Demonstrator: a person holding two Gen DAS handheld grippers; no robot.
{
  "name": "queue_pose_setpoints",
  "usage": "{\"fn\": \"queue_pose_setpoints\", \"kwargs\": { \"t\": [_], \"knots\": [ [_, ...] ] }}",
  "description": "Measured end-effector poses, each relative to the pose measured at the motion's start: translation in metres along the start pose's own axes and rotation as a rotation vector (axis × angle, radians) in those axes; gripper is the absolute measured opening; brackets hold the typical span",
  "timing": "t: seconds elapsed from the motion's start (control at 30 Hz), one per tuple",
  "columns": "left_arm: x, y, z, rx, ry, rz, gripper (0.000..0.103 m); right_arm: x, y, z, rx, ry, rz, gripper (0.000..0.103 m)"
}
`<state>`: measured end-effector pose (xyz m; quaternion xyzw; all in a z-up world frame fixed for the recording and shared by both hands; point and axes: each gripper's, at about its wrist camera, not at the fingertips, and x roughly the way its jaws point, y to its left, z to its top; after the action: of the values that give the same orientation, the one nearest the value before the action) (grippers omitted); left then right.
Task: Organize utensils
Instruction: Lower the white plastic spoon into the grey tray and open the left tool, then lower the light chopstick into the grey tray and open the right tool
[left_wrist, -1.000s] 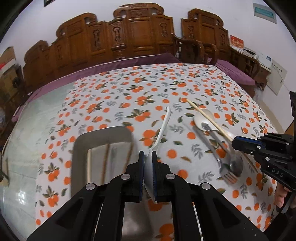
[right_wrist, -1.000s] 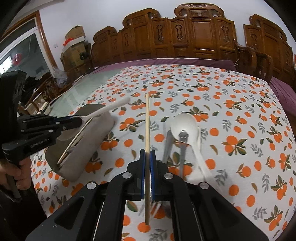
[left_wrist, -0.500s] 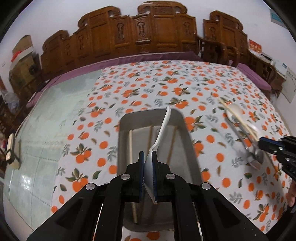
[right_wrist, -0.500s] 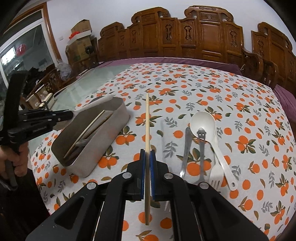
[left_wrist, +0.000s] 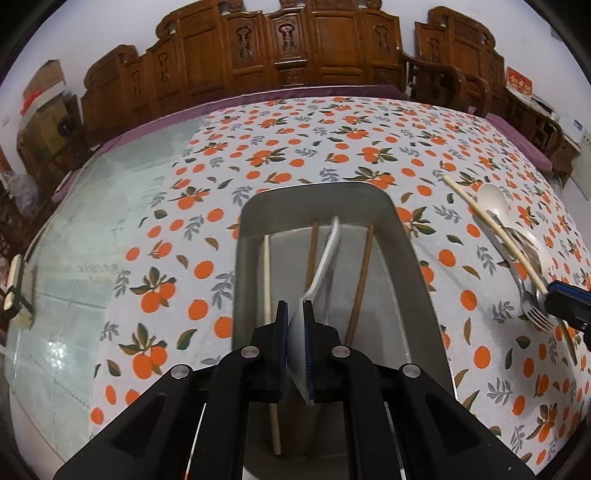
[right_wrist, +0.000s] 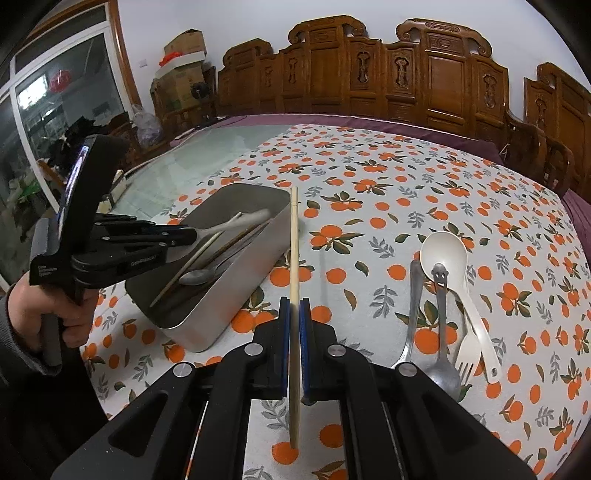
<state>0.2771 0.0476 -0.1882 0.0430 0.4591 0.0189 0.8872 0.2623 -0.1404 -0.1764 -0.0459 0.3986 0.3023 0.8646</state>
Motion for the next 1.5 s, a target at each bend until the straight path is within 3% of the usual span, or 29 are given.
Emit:
{"fn": "queue_pose_setpoints", "kwargs": {
  "t": [0.4,0.47,0.53,0.67,0.83,1.03,1.5],
  "knots": [
    [-0.019,0.014,-0.001,-0.023,-0.067,-0.106,0.028,0.004,0.009,0.004,0.034,-0.003,0.033,0.006],
    [-0.025,0.019,0.000,-0.023,-0.086,-0.103,0.040,0.004,0.013,0.007,0.038,-0.010,0.040,0.006],
    [-0.030,0.026,0.002,-0.027,-0.103,-0.098,0.046,0.005,0.017,0.011,0.046,-0.020,0.048,0.006],
    [-0.034,0.046,0.003,-0.068,-0.120,-0.076,0.072,0.009,0.022,0.015,0.076,-0.037,0.043,0.006],
    [-0.036,0.066,0.004,-0.100,-0.137,-0.045,0.091,0.016,0.031,0.022,0.092,-0.038,0.054,0.006],
    [-0.041,0.086,0.005,-0.147,-0.160,-0.032,0.094,0.031,0.053,0.035,0.083,-0.034,0.078,0.006],
    [-0.043,0.101,0.003,-0.167,-0.162,-0.021,0.095,0.100,0.080,0.048,0.151,0.069,0.122,0.007]
  ]
}}
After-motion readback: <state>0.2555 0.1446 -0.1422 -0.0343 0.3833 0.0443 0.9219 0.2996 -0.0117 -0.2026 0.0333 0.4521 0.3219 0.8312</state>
